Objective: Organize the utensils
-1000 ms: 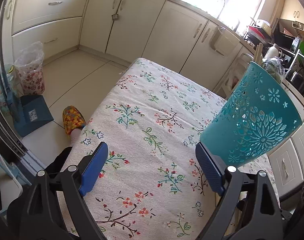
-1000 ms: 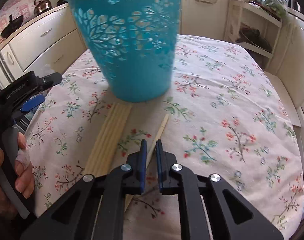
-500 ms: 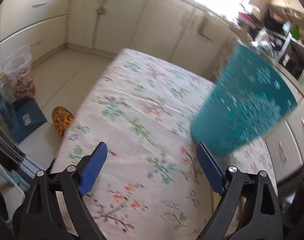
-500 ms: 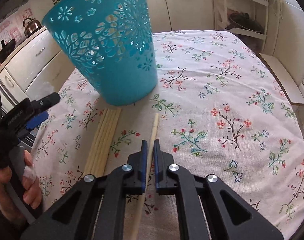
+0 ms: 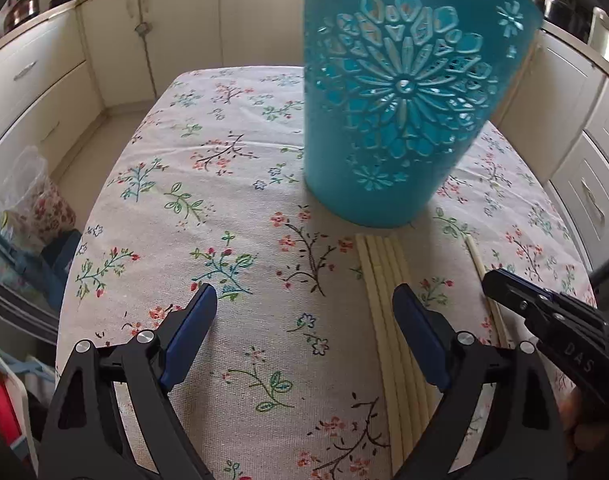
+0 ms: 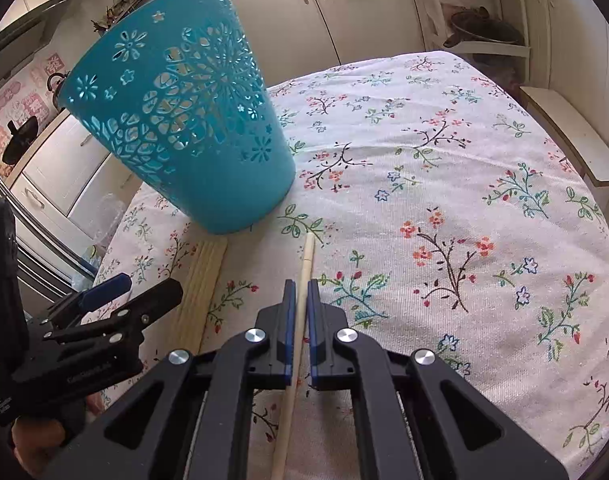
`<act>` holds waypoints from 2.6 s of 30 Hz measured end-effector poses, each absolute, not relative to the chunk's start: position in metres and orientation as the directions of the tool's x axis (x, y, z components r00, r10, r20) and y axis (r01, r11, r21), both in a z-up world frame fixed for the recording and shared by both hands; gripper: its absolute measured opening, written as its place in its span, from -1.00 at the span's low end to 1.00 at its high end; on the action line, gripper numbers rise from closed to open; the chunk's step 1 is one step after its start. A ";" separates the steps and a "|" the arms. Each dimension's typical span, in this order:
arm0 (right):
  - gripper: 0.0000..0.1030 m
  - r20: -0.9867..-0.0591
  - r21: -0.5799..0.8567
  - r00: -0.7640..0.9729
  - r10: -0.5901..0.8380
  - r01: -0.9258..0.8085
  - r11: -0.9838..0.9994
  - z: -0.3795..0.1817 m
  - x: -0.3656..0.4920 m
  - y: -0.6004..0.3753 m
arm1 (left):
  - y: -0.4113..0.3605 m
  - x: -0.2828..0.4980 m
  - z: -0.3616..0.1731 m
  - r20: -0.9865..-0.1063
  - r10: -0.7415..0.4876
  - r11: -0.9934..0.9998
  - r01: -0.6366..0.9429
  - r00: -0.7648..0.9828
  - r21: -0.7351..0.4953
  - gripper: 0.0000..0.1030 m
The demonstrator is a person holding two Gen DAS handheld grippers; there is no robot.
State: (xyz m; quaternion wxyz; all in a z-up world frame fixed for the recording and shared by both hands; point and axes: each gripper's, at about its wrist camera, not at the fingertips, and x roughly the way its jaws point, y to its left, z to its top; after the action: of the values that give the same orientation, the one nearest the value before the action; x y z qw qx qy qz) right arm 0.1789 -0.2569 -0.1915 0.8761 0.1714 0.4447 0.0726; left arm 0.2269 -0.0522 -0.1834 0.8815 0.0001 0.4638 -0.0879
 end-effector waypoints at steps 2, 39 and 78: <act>-0.91 -0.755 0.366 0.593 0.280 0.027 0.930 -0.191 0.180 -0.257 | -0.051 0.229 -0.186 -0.825 -0.138 0.987 0.143 0.548 -0.070 0.65; -0.78 -0.765 0.327 0.590 0.259 0.010 0.945 -0.190 0.178 -0.248 | -0.071 0.227 -0.167 -0.864 -0.224 0.951 0.294 0.450 -0.094 -0.91; -0.77 -0.740 0.407 0.591 0.322 0.011 0.913 -0.193 0.182 -0.261 | -0.087 0.306 -0.019 -0.344 -0.240 0.966 0.189 0.908 -0.174 -0.90</act>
State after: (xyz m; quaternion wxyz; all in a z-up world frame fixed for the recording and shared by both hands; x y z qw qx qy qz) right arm 0.1818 -0.2607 -0.1934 0.8719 0.1879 0.4434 0.0894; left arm 0.3057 -0.0866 -0.0193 0.9742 -0.0686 0.1845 -0.1100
